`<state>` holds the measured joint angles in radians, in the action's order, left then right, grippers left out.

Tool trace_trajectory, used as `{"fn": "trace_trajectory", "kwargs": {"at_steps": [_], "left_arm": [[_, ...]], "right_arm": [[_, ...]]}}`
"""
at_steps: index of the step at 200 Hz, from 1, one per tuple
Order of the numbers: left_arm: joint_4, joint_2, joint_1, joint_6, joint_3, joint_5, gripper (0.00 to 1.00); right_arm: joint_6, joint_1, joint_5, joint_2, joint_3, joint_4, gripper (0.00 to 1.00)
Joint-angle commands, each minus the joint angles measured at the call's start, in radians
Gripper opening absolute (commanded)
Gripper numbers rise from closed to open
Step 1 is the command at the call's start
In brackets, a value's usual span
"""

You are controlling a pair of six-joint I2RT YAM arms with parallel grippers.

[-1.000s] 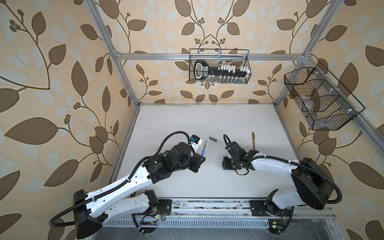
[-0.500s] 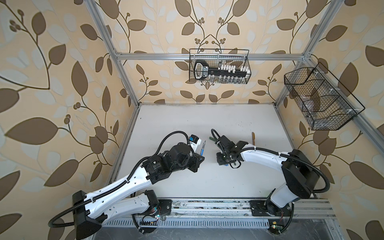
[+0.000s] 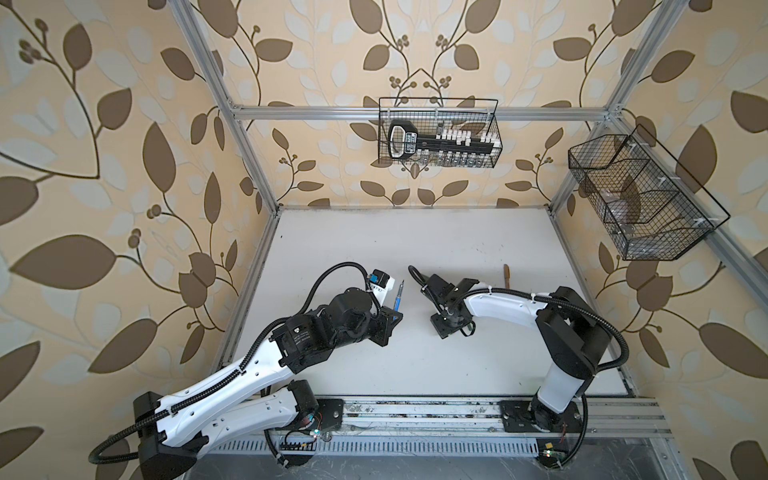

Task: Insert the pens into the pen caps

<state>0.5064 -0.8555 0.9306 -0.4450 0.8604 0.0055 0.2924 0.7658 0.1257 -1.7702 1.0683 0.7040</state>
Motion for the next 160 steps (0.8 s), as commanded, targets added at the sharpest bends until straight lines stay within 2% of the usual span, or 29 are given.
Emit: {"fn": "trace_trajectory", "kwargs": {"at_steps": [1, 30, 38, 48, 111, 160], "left_arm": [[0.0, 0.012, 0.008, 0.002, 0.006, -0.029, 0.15], [0.001, 0.013, 0.008, 0.002, 0.005, -0.033, 0.15], [0.001, 0.013, 0.008, 0.002, 0.005, -0.033, 0.15], [0.004, 0.013, 0.008, 0.002, 0.006, -0.034, 0.15], [-0.003, 0.01, 0.008, -0.002, 0.003, -0.035, 0.15], [-0.001, 0.006, 0.008, 0.002, 0.006, -0.035, 0.15]], "right_arm": [[-0.052, 0.011, -0.029, -0.026, 0.015, 0.023, 0.55], [-0.03, 0.019, -0.041, -0.028, 0.013, 0.063, 0.46], [-0.014, 0.02, -0.061, -0.028, 0.015, 0.08, 0.4], [0.001, 0.025, -0.093, -0.019, 0.01, 0.083, 0.38], [0.09, 0.009, -0.057, -0.015, 0.013, 0.02, 0.44], [0.081, -0.005, -0.017, -0.062, 0.045, -0.001, 0.44]]}}
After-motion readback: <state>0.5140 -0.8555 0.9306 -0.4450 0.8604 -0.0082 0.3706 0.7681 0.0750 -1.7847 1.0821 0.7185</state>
